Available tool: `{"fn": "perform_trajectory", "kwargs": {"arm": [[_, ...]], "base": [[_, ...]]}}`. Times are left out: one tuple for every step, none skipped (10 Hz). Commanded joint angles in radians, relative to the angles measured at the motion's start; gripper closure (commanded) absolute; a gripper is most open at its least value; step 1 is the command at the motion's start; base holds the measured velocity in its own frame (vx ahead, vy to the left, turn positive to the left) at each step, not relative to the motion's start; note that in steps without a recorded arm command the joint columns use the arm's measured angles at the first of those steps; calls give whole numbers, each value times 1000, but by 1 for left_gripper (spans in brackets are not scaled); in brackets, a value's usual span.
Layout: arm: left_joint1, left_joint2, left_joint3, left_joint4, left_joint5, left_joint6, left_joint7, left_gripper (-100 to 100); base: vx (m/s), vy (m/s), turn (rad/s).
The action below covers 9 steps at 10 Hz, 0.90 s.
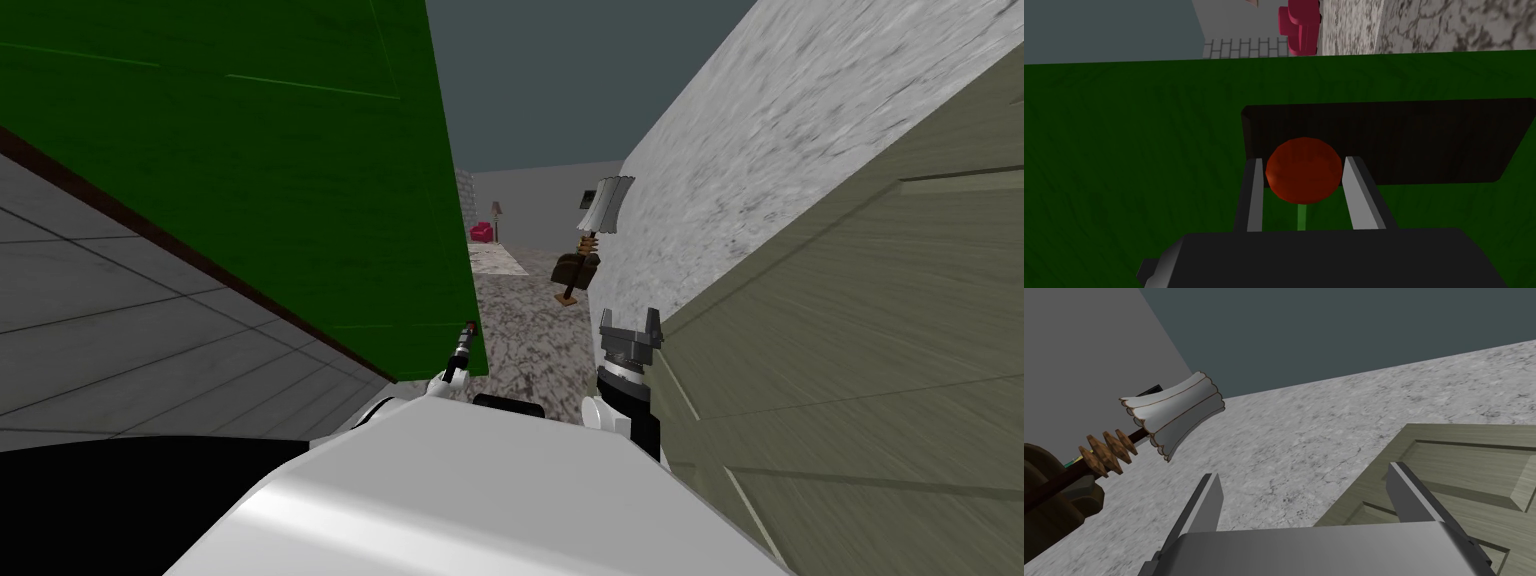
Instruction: Push the door open
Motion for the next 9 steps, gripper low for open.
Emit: {"fn": "perform_trajectory", "kwargs": {"arm": [[1, 0, 0, 0, 0, 0, 0, 100], [1, 0, 0, 0, 0, 0, 0, 100], [1, 0, 0, 0, 0, 0, 0, 100], [1, 4, 12, 3, 8, 4, -5, 100], [1, 5, 16, 3, 11, 5, -6, 100], [0, 8, 24, 4, 17, 7, -9, 100], [-1, 11, 34, 4, 24, 9, -13, 100], [-1, 15, 45, 5, 31, 11, -16, 100], [-1, 15, 45, 5, 31, 11, -16, 100]], "base": [[-13, 0, 0], [-8, -2, 2], [0, 0, 0], [82, -30, 28], [141, -40, 58], [156, -54, 35], [196, -66, 42], [209, -74, 76], [141, -34, 48]]}}
